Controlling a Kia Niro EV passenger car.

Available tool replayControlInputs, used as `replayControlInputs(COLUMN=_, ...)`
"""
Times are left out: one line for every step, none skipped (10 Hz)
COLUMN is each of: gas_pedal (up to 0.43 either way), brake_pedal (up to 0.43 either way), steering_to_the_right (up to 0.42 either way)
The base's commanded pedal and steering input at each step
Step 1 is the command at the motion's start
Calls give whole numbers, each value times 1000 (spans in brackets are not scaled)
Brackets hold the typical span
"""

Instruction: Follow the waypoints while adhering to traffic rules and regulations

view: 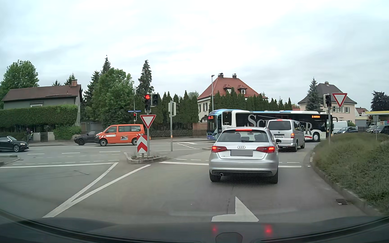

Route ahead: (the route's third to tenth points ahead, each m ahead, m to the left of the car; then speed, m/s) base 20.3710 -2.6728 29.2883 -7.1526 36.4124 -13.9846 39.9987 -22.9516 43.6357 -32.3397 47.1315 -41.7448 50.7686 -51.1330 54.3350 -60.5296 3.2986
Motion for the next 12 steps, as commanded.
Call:
replayControlInputs(gas_pedal=0, brake_pedal=274, steering_to_the_right=96)
replayControlInputs(gas_pedal=0, brake_pedal=274, steering_to_the_right=91)
replayControlInputs(gas_pedal=0, brake_pedal=274, steering_to_the_right=90)
replayControlInputs(gas_pedal=0, brake_pedal=274, steering_to_the_right=90)
replayControlInputs(gas_pedal=0, brake_pedal=274, steering_to_the_right=90)
replayControlInputs(gas_pedal=0, brake_pedal=268, steering_to_the_right=90)
replayControlInputs(gas_pedal=0, brake_pedal=262, steering_to_the_right=90)
replayControlInputs(gas_pedal=0, brake_pedal=244, steering_to_the_right=90)
replayControlInputs(gas_pedal=0, brake_pedal=232, steering_to_the_right=90)
replayControlInputs(gas_pedal=0, brake_pedal=201, steering_to_the_right=90)
replayControlInputs(gas_pedal=0, brake_pedal=183, steering_to_the_right=92)
replayControlInputs(gas_pedal=0, brake_pedal=177, steering_to_the_right=94)
